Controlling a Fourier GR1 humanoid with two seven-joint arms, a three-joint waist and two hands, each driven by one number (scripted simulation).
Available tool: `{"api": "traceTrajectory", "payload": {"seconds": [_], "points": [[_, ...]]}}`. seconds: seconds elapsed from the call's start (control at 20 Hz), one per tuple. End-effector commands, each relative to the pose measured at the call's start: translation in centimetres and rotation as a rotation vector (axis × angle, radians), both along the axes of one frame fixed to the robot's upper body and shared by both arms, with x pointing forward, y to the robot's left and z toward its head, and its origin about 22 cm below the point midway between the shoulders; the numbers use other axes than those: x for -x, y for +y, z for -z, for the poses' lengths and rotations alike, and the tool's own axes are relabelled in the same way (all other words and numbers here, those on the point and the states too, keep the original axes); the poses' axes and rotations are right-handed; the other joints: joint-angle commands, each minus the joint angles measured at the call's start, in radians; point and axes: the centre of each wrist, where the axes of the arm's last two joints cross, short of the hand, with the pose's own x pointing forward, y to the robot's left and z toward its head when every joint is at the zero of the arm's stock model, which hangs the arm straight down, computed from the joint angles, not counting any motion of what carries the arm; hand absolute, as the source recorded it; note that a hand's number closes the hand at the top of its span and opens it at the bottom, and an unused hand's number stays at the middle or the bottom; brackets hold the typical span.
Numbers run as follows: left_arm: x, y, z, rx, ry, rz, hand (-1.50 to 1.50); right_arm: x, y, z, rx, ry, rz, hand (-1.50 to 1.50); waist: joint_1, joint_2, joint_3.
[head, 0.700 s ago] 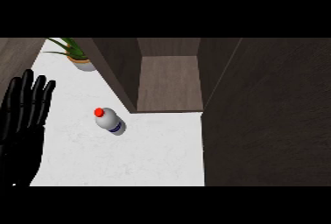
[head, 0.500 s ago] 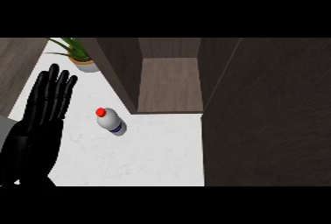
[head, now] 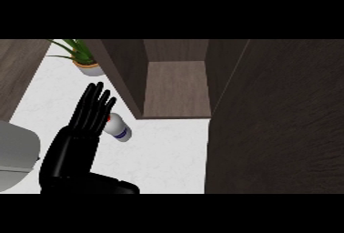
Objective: Pick up the bottled water, place it into the cabinet and close the cabinet
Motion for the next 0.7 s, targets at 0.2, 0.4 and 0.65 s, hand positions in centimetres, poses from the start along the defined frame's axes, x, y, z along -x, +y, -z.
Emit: {"api": "traceTrajectory", "payload": {"seconds": [0.2,0.4,0.65], "points": [[2.6,2.1,0.6,0.013,0.078,0.011,-1.5,2.8,-0.5,0.3,-0.052,0.059,-0.012,-1.5,0.011,-0.002,0.0],[4.6,2.6,1.3,0.029,0.088,-0.01,-1.5,4.9,-0.2,0.7,-0.064,0.073,-0.033,-1.5,0.01,-0.003,0.0],[4.3,2.3,0.2,0.016,0.086,-0.03,-1.5,4.8,0.8,3.1,-0.073,0.064,-0.032,-1.5,0.01,-0.002,0.0]]}}
